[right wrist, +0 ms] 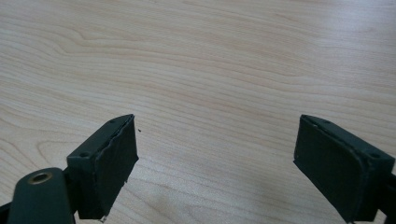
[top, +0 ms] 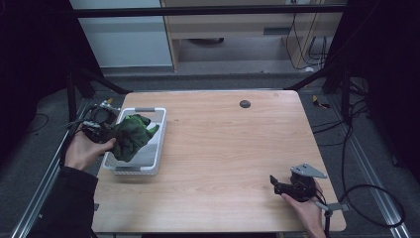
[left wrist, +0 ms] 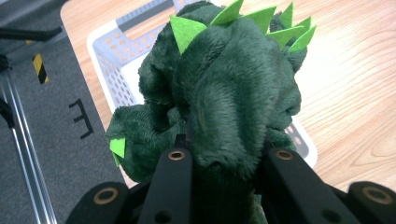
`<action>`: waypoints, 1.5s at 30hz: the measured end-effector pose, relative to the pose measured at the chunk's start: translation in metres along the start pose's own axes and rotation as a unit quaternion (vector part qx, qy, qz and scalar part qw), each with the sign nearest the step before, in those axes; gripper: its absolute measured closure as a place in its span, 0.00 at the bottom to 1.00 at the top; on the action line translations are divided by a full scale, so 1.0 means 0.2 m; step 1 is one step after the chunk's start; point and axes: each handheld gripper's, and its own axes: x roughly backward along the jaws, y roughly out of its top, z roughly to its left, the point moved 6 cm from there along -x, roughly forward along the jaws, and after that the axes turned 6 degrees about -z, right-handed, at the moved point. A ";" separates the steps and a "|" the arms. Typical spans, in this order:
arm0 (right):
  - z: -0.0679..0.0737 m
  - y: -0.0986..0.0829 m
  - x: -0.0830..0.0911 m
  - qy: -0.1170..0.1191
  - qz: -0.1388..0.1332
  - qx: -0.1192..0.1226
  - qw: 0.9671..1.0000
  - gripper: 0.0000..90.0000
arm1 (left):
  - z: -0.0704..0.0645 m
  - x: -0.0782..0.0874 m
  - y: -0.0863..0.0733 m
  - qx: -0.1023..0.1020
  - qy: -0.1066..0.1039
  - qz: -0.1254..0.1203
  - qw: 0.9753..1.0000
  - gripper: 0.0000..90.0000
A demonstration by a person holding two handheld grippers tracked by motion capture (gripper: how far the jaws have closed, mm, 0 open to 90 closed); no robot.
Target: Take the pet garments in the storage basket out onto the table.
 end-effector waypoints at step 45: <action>-0.01 0.02 0.01 -0.001 -0.009 -0.007 1.000 0.15 | -0.56 0.07 0.29 -0.140 -0.105 -0.023 0.984 0.86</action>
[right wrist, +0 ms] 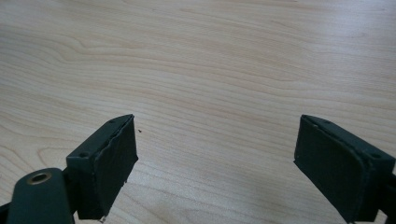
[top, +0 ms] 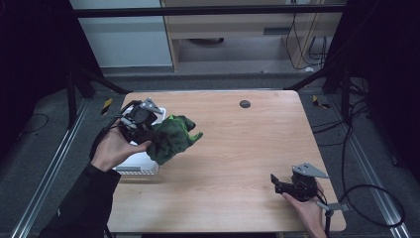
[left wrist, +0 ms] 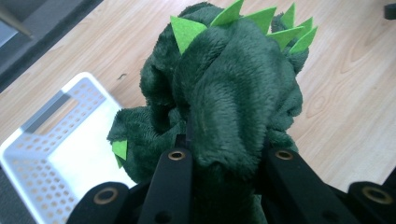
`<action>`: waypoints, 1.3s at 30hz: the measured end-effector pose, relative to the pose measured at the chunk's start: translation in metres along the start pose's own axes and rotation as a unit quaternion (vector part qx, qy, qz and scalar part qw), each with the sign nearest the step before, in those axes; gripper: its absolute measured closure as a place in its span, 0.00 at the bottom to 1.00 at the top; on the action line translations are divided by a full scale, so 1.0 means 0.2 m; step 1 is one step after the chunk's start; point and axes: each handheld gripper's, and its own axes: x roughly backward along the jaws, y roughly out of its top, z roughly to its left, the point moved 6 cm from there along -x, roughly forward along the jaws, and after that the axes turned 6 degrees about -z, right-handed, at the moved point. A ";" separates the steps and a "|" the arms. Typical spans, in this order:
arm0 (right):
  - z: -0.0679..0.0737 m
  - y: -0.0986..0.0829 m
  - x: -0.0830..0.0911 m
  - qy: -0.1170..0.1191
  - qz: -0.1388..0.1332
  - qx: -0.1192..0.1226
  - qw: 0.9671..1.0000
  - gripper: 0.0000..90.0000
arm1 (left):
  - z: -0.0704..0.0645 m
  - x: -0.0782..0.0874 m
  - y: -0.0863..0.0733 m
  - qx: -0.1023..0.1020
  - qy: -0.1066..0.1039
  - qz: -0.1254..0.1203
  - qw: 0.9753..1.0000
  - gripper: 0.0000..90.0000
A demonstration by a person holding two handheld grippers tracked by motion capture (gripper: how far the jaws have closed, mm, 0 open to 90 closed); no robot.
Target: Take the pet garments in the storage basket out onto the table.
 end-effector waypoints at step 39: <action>-0.07 0.01 0.03 -0.025 -0.014 -0.009 1.000 0.14 | -0.28 -0.45 0.13 -0.090 -0.091 0.043 0.991 0.86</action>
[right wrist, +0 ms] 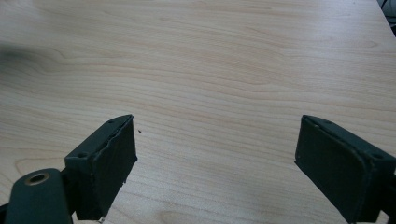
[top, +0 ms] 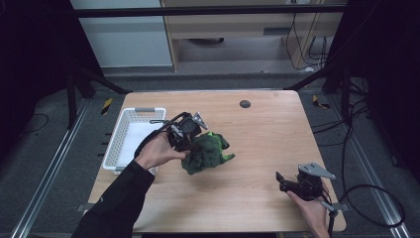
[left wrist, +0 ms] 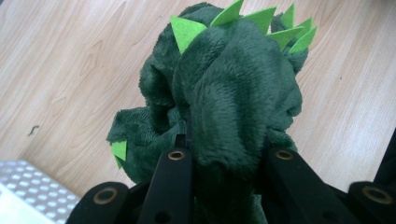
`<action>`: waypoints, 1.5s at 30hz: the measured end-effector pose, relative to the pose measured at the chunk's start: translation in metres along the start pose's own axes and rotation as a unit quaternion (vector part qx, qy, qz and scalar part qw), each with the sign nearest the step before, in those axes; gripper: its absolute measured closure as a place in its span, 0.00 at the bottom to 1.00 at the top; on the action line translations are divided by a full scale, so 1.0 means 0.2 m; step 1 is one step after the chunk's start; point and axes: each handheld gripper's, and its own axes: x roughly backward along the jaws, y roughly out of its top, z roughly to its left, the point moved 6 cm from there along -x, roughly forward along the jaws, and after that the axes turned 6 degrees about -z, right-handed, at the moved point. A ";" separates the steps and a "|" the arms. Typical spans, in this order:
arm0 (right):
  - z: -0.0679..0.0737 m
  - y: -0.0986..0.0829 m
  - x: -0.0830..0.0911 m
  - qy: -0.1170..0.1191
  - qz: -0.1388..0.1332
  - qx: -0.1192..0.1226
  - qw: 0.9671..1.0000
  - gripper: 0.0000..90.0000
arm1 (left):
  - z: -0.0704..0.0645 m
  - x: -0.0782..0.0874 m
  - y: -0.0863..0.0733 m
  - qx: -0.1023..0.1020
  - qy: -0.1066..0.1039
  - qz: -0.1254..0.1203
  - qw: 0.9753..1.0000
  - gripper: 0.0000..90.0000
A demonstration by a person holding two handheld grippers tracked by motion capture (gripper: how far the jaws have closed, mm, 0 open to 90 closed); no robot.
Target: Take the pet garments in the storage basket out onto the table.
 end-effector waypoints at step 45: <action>0.00 0.00 0.00 -0.004 -0.001 -0.001 1.000 0.13 | -0.21 -0.47 -0.11 -0.033 -0.079 0.052 0.995 0.65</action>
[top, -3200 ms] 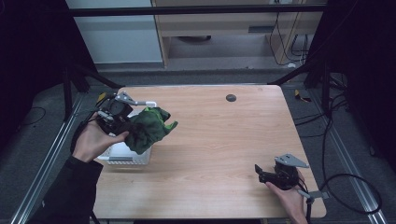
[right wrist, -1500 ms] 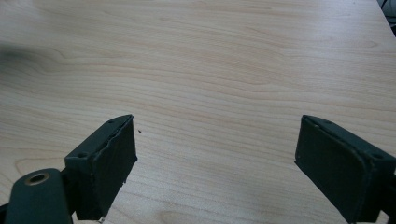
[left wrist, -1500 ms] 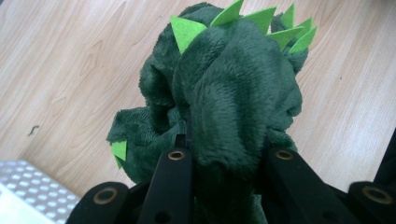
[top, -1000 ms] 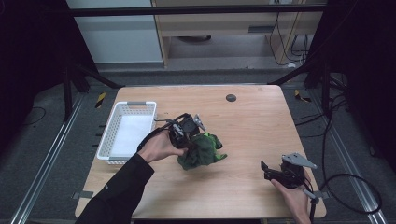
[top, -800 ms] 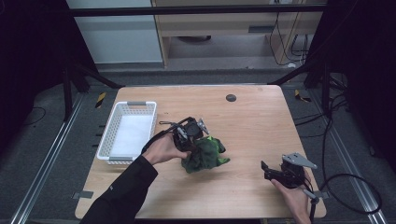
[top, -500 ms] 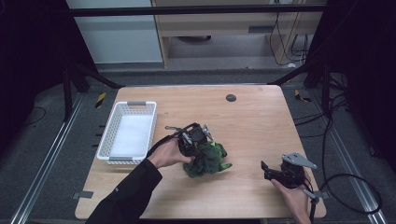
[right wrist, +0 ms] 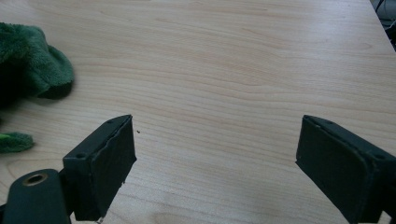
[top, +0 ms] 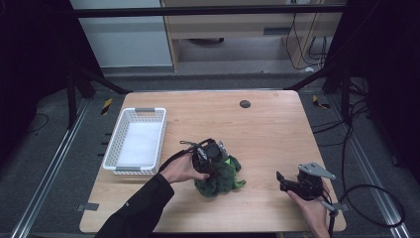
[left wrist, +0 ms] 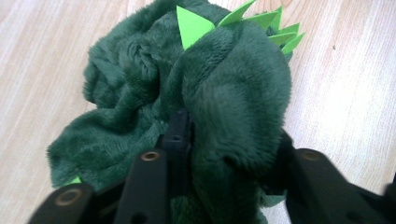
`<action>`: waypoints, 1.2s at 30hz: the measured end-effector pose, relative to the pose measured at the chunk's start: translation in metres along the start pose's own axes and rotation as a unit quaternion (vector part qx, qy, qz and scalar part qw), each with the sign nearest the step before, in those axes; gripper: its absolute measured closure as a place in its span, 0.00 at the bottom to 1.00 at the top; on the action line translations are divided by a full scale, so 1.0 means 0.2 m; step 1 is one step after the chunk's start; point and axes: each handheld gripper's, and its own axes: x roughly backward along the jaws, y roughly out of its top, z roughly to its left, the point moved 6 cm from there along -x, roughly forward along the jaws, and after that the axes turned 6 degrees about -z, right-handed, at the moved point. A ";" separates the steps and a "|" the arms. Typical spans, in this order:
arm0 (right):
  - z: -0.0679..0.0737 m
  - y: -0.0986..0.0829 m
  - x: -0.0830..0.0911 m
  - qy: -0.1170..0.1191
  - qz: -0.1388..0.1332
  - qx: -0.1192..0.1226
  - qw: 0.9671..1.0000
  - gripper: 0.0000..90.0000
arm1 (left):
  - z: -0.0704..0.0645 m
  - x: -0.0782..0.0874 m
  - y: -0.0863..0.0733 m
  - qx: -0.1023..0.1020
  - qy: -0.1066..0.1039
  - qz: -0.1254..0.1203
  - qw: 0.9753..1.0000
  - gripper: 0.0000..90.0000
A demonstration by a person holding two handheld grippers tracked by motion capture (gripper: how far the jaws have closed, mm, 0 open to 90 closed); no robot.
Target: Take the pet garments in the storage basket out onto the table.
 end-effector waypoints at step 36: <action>0.00 -0.01 -0.01 -0.001 0.001 0.008 1.000 0.13 | -0.01 0.25 -0.04 0.034 0.032 -0.133 0.990 0.30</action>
